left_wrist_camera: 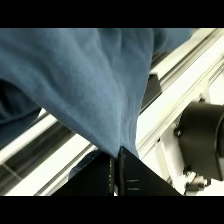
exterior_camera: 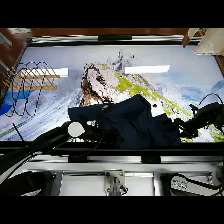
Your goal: Fold the shirts.
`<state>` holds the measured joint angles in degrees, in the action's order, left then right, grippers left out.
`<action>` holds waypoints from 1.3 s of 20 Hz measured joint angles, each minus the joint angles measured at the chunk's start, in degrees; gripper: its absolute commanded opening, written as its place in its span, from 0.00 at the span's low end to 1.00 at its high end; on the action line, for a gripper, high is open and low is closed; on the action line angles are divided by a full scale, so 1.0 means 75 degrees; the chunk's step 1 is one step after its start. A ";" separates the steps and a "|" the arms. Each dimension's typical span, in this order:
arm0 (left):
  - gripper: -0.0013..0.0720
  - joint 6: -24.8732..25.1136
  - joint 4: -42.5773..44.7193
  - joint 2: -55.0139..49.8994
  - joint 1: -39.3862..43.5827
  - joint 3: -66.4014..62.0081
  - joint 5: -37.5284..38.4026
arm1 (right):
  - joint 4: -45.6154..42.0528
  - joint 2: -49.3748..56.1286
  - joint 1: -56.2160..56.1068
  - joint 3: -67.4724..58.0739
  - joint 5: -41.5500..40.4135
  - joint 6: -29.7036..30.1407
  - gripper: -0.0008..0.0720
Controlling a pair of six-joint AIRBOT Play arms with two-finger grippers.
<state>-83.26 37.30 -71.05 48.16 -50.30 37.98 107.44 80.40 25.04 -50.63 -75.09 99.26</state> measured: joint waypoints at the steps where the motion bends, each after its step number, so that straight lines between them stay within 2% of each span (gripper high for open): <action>1: 0.07 0.0015 0.0000 0.0047 0.0000 0.0000 -0.0093 | 0.0038 0.0006 -0.0003 0.0012 -0.0012 0.0052 0.27; 2: 0.07 0.0020 0.0000 0.0082 -0.0006 0.0000 -0.0175 | 0.0090 0.0015 -0.0012 0.0015 -0.0067 0.0117 0.08; 7: 0.07 0.0344 0.0064 0.0490 -0.0414 -0.0230 -0.0309 | 0.0195 -0.0166 -0.0452 -0.0149 -0.0571 0.0647 0.08; 11: 0.07 0.0781 0.0656 0.1352 -0.1536 -0.1749 -0.0335 | 0.0833 -0.1032 -0.0801 -0.1524 -0.0516 0.0810 0.08; 15: 0.07 0.0938 0.1454 0.1953 -0.2795 -0.4674 -0.0449 | 0.2075 -0.2346 -0.0909 -0.4220 0.0994 0.0866 0.08; 20: 0.07 0.1003 0.1833 0.2229 -0.3526 -0.7944 -0.1288 | 0.2518 -0.3803 -0.0938 -0.7035 0.3550 0.0886 0.08; 23: 0.07 0.1011 0.2130 0.2454 -0.3646 -0.8699 -0.1498 | 0.2585 -0.4354 -0.0938 -0.7723 0.3949 0.0889 0.09; 26: 0.07 0.1011 0.2366 0.2579 -0.3701 -0.8772 -0.0970 | 0.2588 -0.4520 -0.0938 -0.7979 0.3506 0.0886 0.09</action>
<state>-75.68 55.05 -51.70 20.40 -116.09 30.70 126.85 46.50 18.00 -110.48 -48.80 105.91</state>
